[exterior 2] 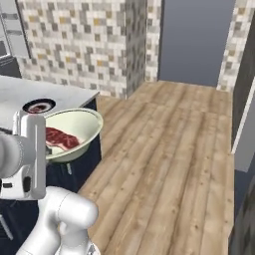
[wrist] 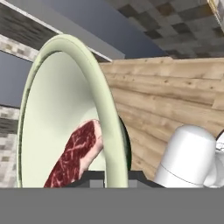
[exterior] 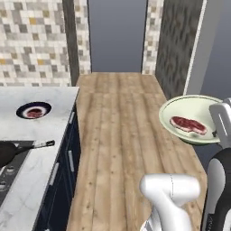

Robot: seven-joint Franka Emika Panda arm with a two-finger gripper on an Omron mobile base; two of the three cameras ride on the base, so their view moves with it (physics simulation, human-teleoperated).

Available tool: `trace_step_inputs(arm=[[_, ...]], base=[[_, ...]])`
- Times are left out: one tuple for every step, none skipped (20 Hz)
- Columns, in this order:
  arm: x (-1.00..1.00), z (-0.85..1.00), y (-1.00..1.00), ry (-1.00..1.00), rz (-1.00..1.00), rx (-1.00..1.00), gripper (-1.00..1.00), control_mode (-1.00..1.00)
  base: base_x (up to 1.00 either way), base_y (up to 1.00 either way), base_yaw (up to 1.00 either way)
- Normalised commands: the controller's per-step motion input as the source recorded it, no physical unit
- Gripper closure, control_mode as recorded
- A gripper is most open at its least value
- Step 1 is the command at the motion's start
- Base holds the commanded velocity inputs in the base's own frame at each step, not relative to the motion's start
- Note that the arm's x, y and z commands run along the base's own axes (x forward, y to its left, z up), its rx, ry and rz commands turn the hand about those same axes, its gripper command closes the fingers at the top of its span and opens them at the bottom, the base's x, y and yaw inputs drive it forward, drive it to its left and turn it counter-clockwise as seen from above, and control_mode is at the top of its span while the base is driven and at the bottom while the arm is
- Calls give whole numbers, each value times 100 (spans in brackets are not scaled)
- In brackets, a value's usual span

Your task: Place one of the steaks on the plate and the other in the bowl. Then place the bowl in the fridge.

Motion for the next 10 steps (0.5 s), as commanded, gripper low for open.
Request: trace_step_inputs(arm=[[0, 0, 0, 0, 0, 0, 100, 100], [0, 0, 0, 0, 0, 0, 100, 100], [0, 0, 0, 0, 0, 0, 100, 100], [0, 0, 0, 0, 0, 0, 100, 100], [0, 0, 0, 0, 0, 0, 100, 100], [0, 0, 0, 0, 0, 0, 100, 100], [0, 0, 0, 0, 0, 0, 100, 100], [0, 0, 0, 0, 0, 0, 100, 100], [0, 0, 0, 0, 0, 0, 100, 100], [0, 0, 0, 0, 0, 0, 100, 100]], base=[[100, 0, -1], [100, 0, -1], [100, 0, -1], [100, 0, -1], [100, 0, -1], [100, 0, -1], [100, 0, -3], [100, 0, -5], [100, 0, -8], [100, 0, -9]])
